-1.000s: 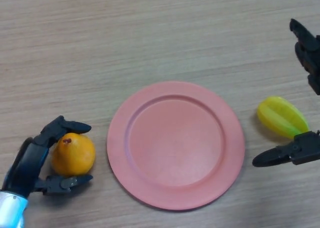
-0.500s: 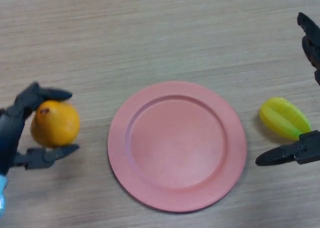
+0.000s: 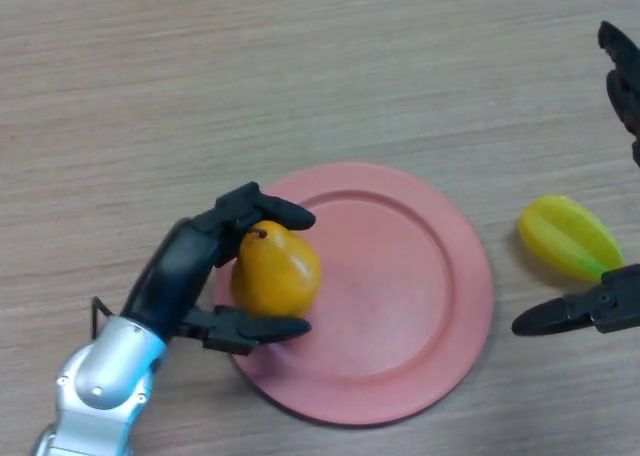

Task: Pick up the yellow pear and place it on the plate

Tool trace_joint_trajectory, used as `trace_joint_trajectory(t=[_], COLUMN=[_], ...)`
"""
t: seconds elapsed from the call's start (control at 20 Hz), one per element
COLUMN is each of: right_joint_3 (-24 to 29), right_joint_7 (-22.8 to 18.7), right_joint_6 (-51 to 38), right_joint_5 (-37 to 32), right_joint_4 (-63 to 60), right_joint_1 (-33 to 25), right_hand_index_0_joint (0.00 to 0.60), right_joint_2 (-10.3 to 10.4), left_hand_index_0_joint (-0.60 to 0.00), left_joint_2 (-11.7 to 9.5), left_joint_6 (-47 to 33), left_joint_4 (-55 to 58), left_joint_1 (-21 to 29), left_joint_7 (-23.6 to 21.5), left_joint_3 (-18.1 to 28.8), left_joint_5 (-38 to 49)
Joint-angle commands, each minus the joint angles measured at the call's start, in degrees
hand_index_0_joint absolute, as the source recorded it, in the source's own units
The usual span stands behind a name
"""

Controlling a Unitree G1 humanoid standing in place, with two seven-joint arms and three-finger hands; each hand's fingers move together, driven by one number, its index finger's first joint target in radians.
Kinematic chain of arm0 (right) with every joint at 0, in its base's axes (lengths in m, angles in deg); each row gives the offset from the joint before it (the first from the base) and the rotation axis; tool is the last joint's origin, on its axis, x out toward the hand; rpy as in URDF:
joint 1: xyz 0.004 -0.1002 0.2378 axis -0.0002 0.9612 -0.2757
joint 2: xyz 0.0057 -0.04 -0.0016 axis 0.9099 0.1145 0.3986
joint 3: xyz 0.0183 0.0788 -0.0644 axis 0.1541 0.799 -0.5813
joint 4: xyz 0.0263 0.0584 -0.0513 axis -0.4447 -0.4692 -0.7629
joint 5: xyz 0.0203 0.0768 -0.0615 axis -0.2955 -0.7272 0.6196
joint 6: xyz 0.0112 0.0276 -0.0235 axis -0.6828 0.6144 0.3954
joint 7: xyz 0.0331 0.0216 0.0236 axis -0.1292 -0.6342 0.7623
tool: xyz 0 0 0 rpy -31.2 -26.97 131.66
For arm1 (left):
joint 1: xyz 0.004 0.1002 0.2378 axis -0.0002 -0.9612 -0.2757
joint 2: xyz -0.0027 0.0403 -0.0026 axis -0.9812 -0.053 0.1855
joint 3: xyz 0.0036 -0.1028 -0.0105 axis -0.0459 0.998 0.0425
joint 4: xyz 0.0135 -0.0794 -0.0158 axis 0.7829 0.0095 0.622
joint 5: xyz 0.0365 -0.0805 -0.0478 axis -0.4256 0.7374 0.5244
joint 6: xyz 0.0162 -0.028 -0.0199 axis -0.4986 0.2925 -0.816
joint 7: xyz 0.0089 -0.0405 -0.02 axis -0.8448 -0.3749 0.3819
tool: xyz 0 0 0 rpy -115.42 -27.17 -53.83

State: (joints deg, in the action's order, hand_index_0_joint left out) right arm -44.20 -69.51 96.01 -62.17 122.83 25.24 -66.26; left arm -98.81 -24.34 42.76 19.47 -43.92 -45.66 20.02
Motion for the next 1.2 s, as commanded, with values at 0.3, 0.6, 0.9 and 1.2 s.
trace_joint_trajectory(t=[0.3,0.6,0.9,1.2], right_joint_3=[7.36,9.23,9.25,7.63], right_joint_7=[-1.04,-1.5,-2.38,-2.79], right_joint_6=[-3.75,-4.71,-4.74,-4.87], right_joint_5=[-3.93,-2.93,-3.13,-1.33], right_joint_4=[7.17,7.69,8.04,7.41], right_joint_1=[0.09,0.47,0.29,-1.19], right_hand_index_0_joint=[0.0,0.0,0.0,0.0], right_joint_2=[-0.97,-1.07,-0.89,-1.44], left_hand_index_0_joint=[-0.6,-0.15,0.0,0.0], left_joint_2=[0.1,0.11,0.11,0.08], left_joint_6=[-12.27,-12.93,-4.11,6.73], left_joint_4=[-3.41,-7.19,1.16,19.58], left_joint_1=[6.59,8.18,5.27,1.19], left_joint_7=[-8.37,-13.09,-8.05,-7.43], left_joint_3=[-2.74,-4.83,-3.06,3.44], left_joint_5=[1.84,-3.01,2.64,9.24])
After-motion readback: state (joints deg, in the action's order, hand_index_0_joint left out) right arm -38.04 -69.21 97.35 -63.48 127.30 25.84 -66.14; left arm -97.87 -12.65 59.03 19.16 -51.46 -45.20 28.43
